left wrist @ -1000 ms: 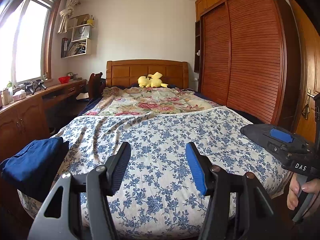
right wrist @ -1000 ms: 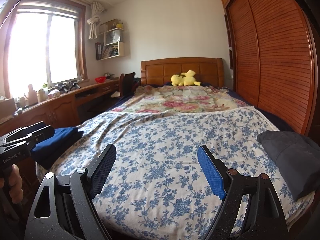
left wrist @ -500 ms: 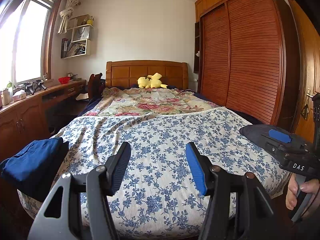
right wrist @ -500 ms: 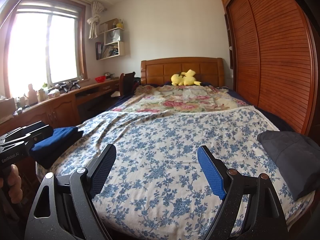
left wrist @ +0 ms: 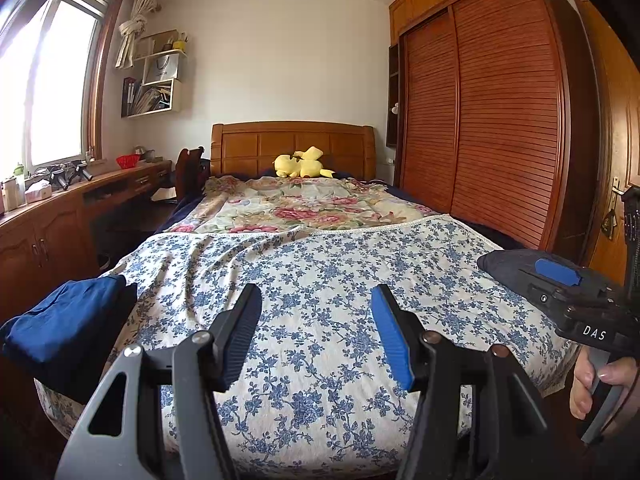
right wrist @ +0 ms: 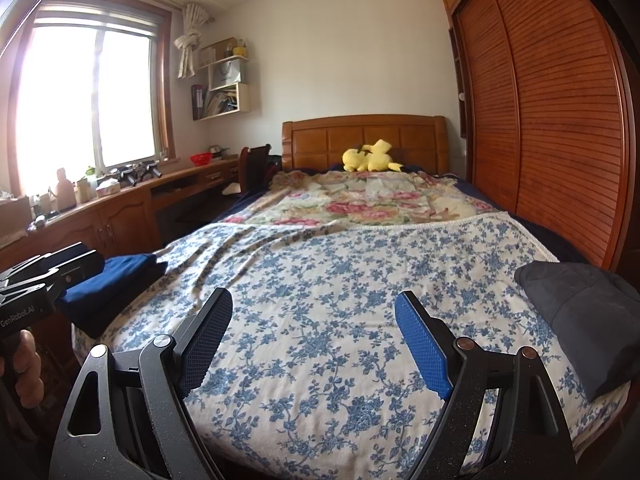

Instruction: Fold large clothes

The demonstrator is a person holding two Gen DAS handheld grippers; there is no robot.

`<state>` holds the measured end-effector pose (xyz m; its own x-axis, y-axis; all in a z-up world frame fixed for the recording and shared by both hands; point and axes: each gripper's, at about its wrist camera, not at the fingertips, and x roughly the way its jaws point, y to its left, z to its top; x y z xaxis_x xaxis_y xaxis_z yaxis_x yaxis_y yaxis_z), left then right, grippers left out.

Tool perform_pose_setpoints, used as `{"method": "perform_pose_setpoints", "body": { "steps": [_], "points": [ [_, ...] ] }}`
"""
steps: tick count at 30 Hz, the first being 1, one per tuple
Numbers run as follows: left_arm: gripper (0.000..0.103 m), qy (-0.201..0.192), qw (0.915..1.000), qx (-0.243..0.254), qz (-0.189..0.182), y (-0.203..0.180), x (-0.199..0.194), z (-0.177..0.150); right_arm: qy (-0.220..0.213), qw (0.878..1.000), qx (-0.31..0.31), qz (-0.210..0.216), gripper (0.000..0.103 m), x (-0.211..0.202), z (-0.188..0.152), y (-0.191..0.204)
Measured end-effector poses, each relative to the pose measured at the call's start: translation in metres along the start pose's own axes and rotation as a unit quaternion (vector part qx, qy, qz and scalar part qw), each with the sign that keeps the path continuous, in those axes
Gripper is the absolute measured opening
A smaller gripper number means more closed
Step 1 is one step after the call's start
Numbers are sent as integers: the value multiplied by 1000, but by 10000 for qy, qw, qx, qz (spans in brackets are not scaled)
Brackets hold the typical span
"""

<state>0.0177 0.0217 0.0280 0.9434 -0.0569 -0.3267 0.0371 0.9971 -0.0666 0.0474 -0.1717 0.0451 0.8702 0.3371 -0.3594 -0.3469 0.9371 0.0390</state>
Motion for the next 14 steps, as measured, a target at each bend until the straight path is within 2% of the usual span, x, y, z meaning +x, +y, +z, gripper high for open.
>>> {"method": "perform_pose_setpoints", "body": {
  "steps": [14],
  "points": [
    [57, 5, 10000, -13, -32, -3, 1, -1, -3, 10000, -8, 7, 85, 0, 0, -1]
  ]
}}
